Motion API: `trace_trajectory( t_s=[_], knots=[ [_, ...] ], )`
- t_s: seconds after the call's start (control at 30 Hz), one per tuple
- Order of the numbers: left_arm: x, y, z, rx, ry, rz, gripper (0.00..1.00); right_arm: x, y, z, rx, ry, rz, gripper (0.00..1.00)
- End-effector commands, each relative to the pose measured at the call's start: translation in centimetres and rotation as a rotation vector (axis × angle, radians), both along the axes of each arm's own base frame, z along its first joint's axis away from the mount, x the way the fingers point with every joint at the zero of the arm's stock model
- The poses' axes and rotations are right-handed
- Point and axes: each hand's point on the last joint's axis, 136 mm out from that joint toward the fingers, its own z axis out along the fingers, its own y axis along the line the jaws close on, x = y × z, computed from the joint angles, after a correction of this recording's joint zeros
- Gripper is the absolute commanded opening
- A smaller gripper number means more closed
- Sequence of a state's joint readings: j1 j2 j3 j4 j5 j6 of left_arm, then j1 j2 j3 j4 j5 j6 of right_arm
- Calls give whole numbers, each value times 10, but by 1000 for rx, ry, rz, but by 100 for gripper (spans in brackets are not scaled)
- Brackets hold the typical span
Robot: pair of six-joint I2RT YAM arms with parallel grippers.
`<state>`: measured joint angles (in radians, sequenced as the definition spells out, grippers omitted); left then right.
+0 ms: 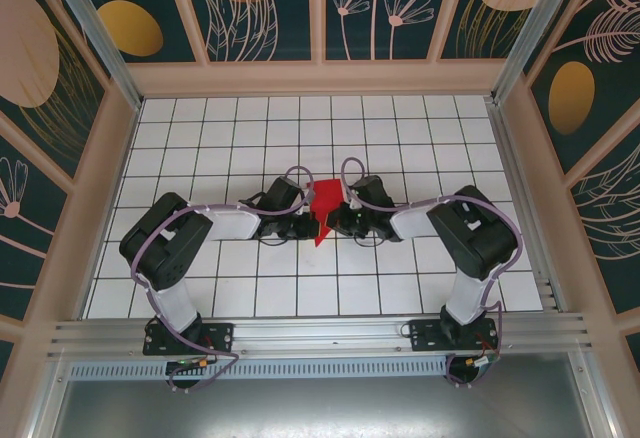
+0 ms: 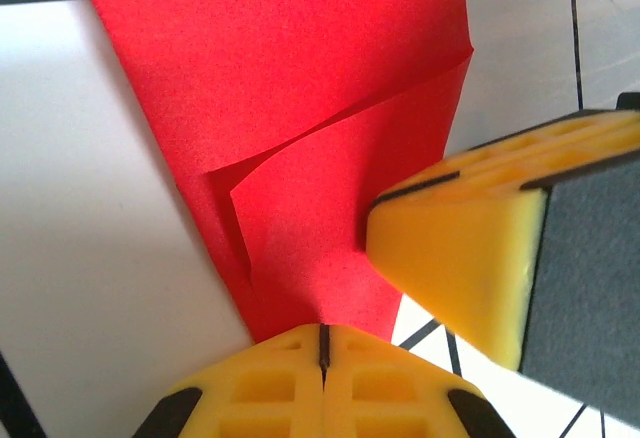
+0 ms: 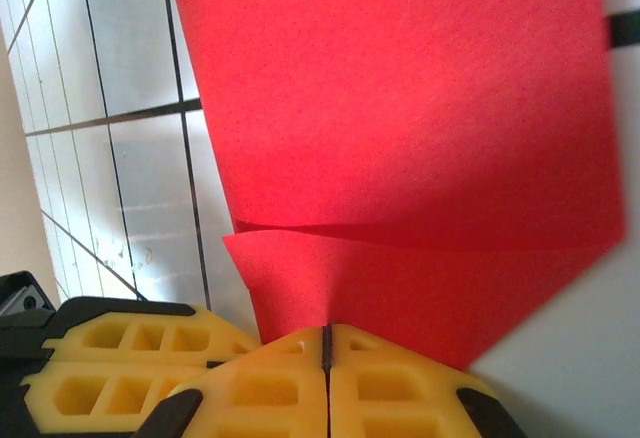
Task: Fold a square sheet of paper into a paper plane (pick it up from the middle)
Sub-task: Third fold the triangle at the center of the table.
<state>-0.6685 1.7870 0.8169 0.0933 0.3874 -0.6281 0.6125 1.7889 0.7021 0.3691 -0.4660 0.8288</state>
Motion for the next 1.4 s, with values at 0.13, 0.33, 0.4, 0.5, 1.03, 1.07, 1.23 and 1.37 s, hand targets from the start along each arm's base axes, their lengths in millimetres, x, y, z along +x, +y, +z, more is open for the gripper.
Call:
trace_trajectory(
  t_s=[0.13, 0.33, 0.4, 0.5, 1.03, 1.07, 1.23, 1.37],
  knots=[
    [-23, 55, -56, 266, 80, 44, 0, 29, -37, -15, -65, -4, -111, 9],
    [-26, 58, -57, 270, 80, 44, 0, 44, -55, -19, -81, -12, -154, 10],
    [-26, 58, -56, 269, 77, 41, 0, 49, -60, -18, -76, -16, -165, 10],
    [-28, 57, -54, 263, 73, 27, 0, 55, -62, -8, -67, -40, -166, 12],
    [-34, 39, 6, 126, -38, -107, 5, 24, -56, 27, -14, -66, -132, 34],
    [-30, 37, 13, 114, -54, -97, 6, 20, -53, 27, -7, -63, -121, 36],
    [-5, 30, 40, 102, -126, -27, 12, 12, -40, 27, 15, -55, -90, 40],
    [6, 32, 32, 145, -124, 9, 10, 10, -32, 27, 47, -48, -73, 43]
  ],
)
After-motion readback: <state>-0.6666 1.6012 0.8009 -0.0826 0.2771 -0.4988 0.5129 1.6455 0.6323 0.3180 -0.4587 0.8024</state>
